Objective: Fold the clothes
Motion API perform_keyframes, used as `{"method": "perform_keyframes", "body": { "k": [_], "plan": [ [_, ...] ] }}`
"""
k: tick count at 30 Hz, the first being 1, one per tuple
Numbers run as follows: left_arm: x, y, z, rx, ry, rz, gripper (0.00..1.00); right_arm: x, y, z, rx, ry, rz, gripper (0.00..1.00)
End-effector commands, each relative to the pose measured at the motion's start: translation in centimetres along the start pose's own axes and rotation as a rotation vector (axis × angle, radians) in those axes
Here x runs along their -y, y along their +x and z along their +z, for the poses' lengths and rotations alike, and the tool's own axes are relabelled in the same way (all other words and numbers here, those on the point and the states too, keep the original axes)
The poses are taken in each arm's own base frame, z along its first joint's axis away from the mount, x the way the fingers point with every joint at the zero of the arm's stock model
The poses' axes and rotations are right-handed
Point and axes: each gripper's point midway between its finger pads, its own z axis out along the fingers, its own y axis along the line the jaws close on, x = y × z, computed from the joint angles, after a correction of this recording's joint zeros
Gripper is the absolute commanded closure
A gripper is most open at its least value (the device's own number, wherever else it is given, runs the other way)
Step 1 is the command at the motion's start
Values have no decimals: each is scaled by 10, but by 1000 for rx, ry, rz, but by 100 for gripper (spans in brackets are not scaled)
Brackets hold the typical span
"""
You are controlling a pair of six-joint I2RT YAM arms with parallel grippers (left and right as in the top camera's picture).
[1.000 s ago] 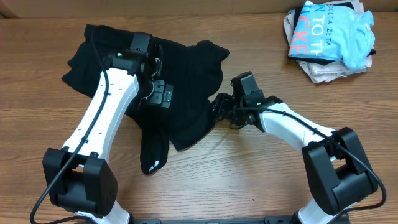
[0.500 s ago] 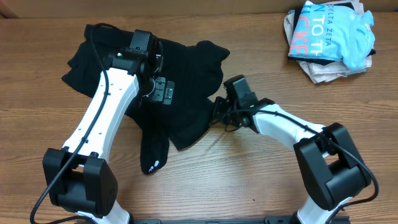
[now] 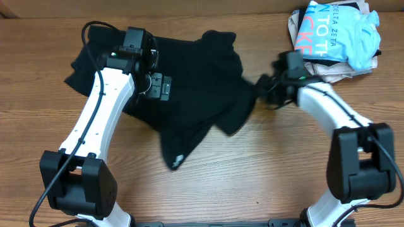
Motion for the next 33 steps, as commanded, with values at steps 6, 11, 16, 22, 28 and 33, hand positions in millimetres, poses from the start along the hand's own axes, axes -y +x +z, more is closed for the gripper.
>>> {"method": "perform_keyframes", "body": {
  "k": [6, 11, 16, 22, 28, 33],
  "plan": [
    [-39, -24, -1, 81, -16, -66, 0, 30, -77, -48, 162, -25, -90, 76],
    [-59, -41, 12, 128, -28, -109, 0, 16, -73, -59, 115, -61, -139, 14],
    [-70, -54, 42, 136, -46, -139, 14, 7, -57, -61, 49, -49, -136, 13],
    [-95, -60, 92, 120, -88, -221, 21, 1, -34, -54, -24, -23, -170, 13],
    [-118, -61, 122, 120, -103, -269, 21, -3, -27, -50, -36, -6, -191, 13],
    [-128, -61, 136, 117, -109, -269, 23, -5, -26, -49, -39, -8, -196, 14]
  ]
}}
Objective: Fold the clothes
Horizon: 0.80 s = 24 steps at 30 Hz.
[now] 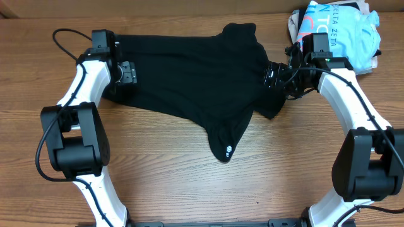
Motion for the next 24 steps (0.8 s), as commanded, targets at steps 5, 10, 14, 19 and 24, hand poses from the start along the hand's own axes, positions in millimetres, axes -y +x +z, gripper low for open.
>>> {"method": "perform_keyframes", "body": {
  "k": [5, 10, 14, 19, 24],
  "plan": [
    [-4, 8, 22, -40, -14, 34, 43, -6, -7, -5, 24, 1, -26, 15],
    [-9, 6, 19, -35, -43, 33, 58, -6, -7, -5, 24, 1, -25, 16],
    [-17, 3, 5, -51, -89, 36, 60, -6, -7, -5, 24, 1, -25, 17],
    [-30, 0, -20, -97, -165, 45, 65, -6, -7, -5, 24, 1, -25, 18],
    [-38, 3, -41, -153, -203, 56, 96, -6, -7, -5, 23, 1, -21, 18]
  ]
}}
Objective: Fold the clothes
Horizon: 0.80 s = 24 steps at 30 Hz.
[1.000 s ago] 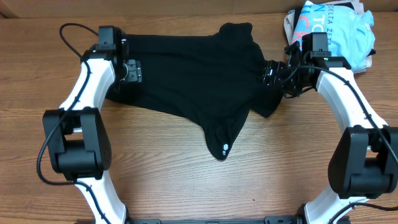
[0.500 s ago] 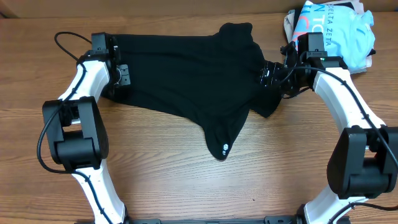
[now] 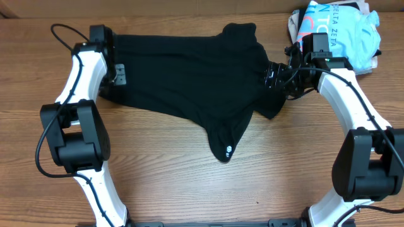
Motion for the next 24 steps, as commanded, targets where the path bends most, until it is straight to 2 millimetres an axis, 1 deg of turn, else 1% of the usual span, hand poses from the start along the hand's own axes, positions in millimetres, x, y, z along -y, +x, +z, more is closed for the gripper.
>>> {"method": "perform_keyframes", "body": {
  "k": [1, 3, 7, 8, 10, 11, 12, 13, 16, 18, 24],
  "plan": [
    [-11, -9, -20, 22, -48, 2, 96, -5, -7, -5, 23, 1, -19, 18],
    [-11, -7, -20, 15, -48, 5, 96, -5, -7, -5, 22, 1, -18, 18],
    [-10, -10, -19, 26, -42, 2, 96, -5, -7, -5, 21, 1, -18, 18],
    [-10, -12, -19, 31, -42, 1, 93, -5, -6, -5, 19, 2, -17, 18],
    [-9, -18, -17, 56, -39, -5, 76, -5, -6, -5, 19, 2, -17, 18],
    [-7, -22, -15, 69, -32, -7, 65, -5, -6, -5, 18, 2, -17, 18],
    [-5, -26, -13, 83, -25, -11, 60, -5, -6, -5, 18, 3, -17, 18],
    [-2, -29, -10, 95, -13, -13, 57, -5, -6, -5, 18, 3, -17, 18],
    [6, -35, -1, 112, 24, -14, 55, -5, -6, -5, 18, 3, -17, 18],
    [8, -37, 6, 115, 28, -15, 55, -5, -6, -5, 18, 3, -17, 18],
    [12, -34, 28, 87, 26, -10, 55, -5, -6, -5, 18, 3, -17, 18]
  ]
}}
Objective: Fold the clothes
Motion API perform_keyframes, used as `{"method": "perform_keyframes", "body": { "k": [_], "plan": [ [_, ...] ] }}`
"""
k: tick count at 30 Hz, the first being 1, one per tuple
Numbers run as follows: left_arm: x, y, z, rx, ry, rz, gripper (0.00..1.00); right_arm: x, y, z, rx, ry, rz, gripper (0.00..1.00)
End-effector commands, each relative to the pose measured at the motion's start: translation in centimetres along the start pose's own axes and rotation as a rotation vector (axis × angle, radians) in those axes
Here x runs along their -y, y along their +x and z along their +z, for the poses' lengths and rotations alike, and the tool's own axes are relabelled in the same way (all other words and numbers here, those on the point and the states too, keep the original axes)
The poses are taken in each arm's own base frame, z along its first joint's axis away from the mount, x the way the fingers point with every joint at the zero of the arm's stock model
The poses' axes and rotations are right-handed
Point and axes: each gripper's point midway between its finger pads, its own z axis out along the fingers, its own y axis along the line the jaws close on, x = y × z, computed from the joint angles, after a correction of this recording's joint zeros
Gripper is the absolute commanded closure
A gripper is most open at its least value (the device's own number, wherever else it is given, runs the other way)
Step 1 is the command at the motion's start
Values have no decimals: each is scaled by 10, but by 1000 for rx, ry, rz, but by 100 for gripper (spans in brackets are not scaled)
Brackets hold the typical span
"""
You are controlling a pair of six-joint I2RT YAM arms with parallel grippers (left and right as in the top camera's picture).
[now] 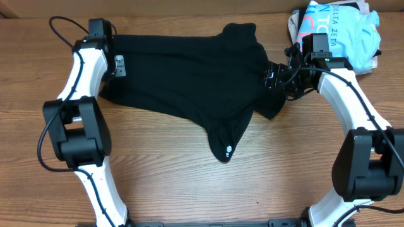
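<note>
A black garment (189,75) lies spread across the far half of the table, with a narrow flap (226,142) that carries a small white mark reaching toward the front. My left gripper (118,65) is at the garment's upper left edge, and its jaws are too small to read. My right gripper (270,75) is at the garment's right edge, shut on the bunched cloth there.
A pile of other clothes (338,34), light blue and white with orange lettering, sits in the far right corner just behind the right arm. Bare wooden table (189,189) runs along the front. A black cable (63,28) loops off the left arm.
The left gripper has shifted a little toward the far edge along the garment's left side. The garment and the right arm look unchanged.
The garment first lay crumpled at centre left, with the left gripper on it and the right gripper at its right edge. Then it was stretched wide between the grippers. After that the left gripper stood at the left edge, now slightly farther back.
</note>
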Motion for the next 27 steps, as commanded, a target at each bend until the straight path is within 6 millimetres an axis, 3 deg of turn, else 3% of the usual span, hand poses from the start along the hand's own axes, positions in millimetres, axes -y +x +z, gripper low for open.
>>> {"method": "perform_keyframes", "body": {
  "k": [1, 5, 11, 16, 20, 23, 27],
  "plan": [
    [7, 5, 17, -31, 14, 14, 56, -6, -8, -5, 27, 0, -22, 18],
    [8, 10, 26, -52, 13, 18, 65, -6, -9, -5, 30, -1, -23, 18],
    [5, 8, 22, -46, -3, 18, 96, -6, -9, -5, 30, -1, -23, 18],
    [-14, 8, -7, -89, -82, 34, 96, -6, -8, -5, 28, -3, -21, 25],
    [-25, 15, -47, -168, -105, 55, 96, -13, -4, -6, 8, -39, -14, 35],
    [-30, 29, -75, -254, -97, 73, 96, -16, 4, -12, -17, -47, -5, 40],
    [-29, 57, -92, -378, -70, 85, 96, -24, 22, -25, -57, -34, -4, 40]
  ]
}}
